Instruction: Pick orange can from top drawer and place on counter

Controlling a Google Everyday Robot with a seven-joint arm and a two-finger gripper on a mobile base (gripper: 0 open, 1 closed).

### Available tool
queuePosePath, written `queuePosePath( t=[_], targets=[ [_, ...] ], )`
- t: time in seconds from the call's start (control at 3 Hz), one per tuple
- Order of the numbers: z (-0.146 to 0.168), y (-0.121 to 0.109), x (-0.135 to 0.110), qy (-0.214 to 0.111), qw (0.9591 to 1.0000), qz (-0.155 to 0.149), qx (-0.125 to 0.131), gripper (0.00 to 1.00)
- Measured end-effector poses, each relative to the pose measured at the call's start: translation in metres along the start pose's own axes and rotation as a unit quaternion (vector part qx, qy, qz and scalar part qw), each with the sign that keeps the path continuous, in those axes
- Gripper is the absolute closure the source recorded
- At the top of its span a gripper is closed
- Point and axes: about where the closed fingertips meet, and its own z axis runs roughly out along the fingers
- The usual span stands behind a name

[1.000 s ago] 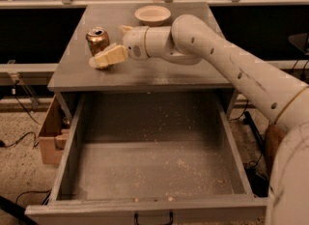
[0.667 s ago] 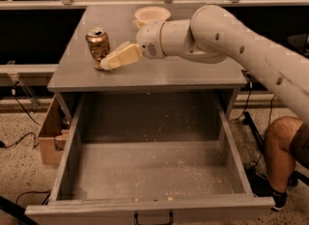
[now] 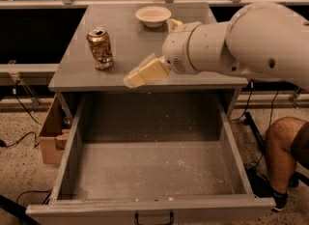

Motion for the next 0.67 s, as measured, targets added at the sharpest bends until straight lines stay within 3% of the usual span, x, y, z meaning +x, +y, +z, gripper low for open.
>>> queuePosePath(
  t=[0.33,0.67],
  targets=[
    [-0.046,-0.008,-0.025,0.051,0.9967,-0.043,0.046,0.00],
    [-0.055,-0.028,-0.061,0.082,0.9941,-0.054,0.044,0.00]
  ],
)
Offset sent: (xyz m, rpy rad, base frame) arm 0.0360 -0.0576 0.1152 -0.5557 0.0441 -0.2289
